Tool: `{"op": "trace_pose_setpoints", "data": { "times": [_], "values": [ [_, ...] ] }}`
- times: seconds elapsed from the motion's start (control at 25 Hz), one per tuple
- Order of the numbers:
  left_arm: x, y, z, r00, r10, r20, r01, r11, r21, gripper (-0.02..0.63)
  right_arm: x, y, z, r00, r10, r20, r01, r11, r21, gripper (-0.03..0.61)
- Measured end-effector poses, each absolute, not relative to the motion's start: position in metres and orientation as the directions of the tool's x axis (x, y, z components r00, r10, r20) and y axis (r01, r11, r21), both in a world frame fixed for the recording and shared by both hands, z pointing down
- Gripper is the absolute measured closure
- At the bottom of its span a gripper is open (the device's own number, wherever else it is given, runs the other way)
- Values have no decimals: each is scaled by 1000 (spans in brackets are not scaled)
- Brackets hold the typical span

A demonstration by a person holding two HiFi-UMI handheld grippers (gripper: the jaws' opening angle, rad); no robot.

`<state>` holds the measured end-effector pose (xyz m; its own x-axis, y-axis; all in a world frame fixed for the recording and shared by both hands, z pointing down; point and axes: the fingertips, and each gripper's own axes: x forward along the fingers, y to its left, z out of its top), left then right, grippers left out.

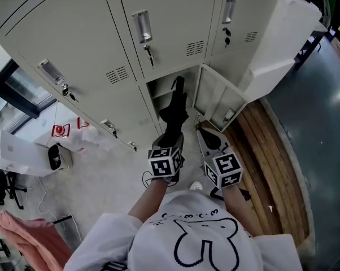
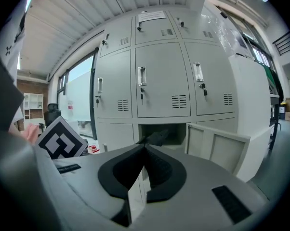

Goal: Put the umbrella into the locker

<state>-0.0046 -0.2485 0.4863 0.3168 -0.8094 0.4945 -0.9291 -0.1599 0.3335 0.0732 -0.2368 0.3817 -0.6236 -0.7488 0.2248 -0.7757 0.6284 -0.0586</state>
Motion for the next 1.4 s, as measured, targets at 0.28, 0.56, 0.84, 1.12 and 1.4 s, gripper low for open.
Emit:
{"op": "trace_pose_setpoints", "data": {
  "times": [0.28,0.56,0.84,1.12,1.4],
  "values": [
    [-1,-279,503,251,-825,507,-950,-110,291,391,83,-254,402,-672,-692,266,-733,671,-107,554],
    [-3,-316,518,234,-805,545,-960,-103,260,387,70,-270,416,-699,-649,301,-705,695,-139,554],
    [-23,-359,541,180,-810,558,-961,-24,275,383,62,-292,436,-714,-625,314,-678,730,-88,554],
    [-39,-397,562,104,-797,595,-979,24,203,380,66,-315,470,-669,-660,341,-727,677,-117,554],
    [-37,-434,578,73,-798,598,-995,-16,99,376,60,-324,491,-666,-676,316,-734,670,-111,554]
  ]
}}
